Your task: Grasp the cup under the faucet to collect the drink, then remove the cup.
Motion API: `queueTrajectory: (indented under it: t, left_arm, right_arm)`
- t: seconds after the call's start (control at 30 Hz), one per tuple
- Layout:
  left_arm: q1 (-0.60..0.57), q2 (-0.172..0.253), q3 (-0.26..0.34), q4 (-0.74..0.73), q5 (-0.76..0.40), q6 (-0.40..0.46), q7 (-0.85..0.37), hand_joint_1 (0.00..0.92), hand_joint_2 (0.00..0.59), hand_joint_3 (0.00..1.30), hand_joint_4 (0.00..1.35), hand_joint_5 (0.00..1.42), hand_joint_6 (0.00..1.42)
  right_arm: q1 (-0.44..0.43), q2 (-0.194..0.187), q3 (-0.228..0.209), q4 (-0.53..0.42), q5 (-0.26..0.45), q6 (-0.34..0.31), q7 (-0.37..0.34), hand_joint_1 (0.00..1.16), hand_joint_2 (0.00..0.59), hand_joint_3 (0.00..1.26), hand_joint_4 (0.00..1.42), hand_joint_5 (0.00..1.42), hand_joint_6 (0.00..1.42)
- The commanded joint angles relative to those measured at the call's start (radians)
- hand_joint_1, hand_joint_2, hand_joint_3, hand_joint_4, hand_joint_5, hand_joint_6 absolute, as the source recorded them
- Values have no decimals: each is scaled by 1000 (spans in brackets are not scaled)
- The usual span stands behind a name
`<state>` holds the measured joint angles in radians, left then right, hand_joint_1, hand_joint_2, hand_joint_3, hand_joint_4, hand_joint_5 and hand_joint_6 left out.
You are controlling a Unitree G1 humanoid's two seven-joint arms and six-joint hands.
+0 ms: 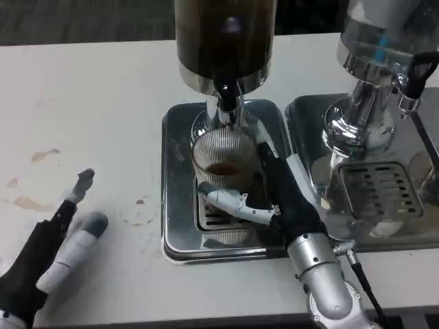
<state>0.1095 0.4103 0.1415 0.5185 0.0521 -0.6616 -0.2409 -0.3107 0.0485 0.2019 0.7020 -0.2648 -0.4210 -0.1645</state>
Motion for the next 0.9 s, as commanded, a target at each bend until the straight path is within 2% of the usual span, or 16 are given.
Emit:
queueTrajectory:
  t: [0.03,0.13,0.33,0.53,0.77,0.83,0.9]
  left_arm:
    - [14,14,8,-18,4,10,13,0,94,0,0,0,0]
    - [18,15,11,-20,1,10,13,0,94,0,0,0,0]
    - [26,15,15,-31,-1,12,13,0,94,0,0,0,0]
    - [40,13,15,-44,-2,17,14,0,94,0,0,0,0]
    - [53,12,14,-60,0,23,15,0,93,0,0,0,0]
    - [54,13,14,-64,0,26,16,0,93,0,0,0,0]
    - [56,15,14,-68,1,29,16,0,93,0,0,0,0]
  right_arm:
    - [-3,7,1,21,4,13,9,863,159,0,90,133,190]
    - [-4,11,1,27,8,20,15,888,156,2,140,180,240]
    - [-5,18,2,41,14,29,25,943,163,152,265,307,362]
    - [-25,25,-8,71,27,32,19,989,180,249,361,408,495]
    - [-50,39,-17,102,13,-6,-42,1043,196,365,460,513,636]
    - [-55,43,-20,110,11,-16,-64,1064,196,429,500,581,765]
    - [-59,44,-22,116,9,-25,-78,1095,192,464,527,624,828]
